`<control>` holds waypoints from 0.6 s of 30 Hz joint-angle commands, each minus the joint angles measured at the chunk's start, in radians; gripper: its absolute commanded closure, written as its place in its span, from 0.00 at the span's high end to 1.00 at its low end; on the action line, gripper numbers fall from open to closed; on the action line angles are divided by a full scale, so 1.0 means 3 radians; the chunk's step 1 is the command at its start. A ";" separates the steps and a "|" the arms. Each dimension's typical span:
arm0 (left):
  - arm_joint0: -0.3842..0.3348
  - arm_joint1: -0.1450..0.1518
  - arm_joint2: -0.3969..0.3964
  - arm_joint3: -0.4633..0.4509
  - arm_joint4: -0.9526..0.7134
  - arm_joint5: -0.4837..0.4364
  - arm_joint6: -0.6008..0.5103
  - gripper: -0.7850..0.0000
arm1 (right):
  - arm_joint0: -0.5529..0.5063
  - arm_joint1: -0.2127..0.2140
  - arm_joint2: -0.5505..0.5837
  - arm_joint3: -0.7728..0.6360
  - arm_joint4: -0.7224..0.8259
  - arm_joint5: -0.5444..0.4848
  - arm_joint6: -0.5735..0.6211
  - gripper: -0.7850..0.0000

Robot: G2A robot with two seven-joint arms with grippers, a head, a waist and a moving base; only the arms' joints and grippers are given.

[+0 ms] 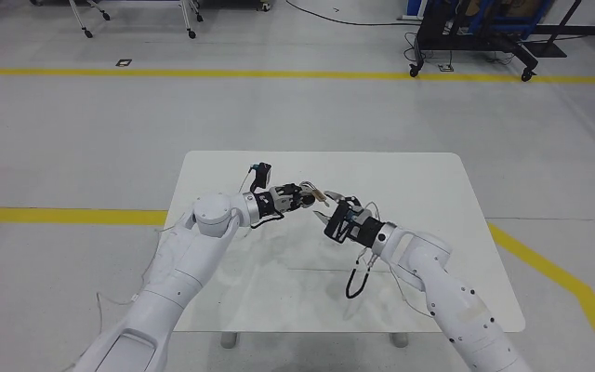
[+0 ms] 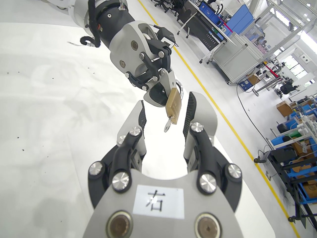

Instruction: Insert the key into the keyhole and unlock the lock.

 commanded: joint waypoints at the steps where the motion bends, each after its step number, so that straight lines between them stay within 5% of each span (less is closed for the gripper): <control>1: 0.0003 0.0000 -0.0002 -0.0002 0.0004 -0.0004 -0.0002 0.00 | 0.0037 -0.0006 -0.0030 0.0031 -0.0018 0.0006 0.0043 0.45; 14: 0.0011 0.0003 -0.0010 -0.0021 0.0029 0.0003 -0.0022 0.00 | 0.0162 -0.0028 -0.0120 0.0103 -0.0048 0.0059 0.0209 0.40; 16: 0.0013 0.0003 -0.0012 -0.0023 0.0030 0.0005 -0.0023 0.00 | 0.0182 -0.0031 -0.0128 0.0137 -0.0043 0.0059 0.0207 0.33; 18: 0.0014 0.0004 -0.0014 -0.0025 0.0031 0.0006 -0.0024 0.00 | 0.0199 -0.0035 -0.0143 0.0167 -0.0042 0.0063 0.0204 0.09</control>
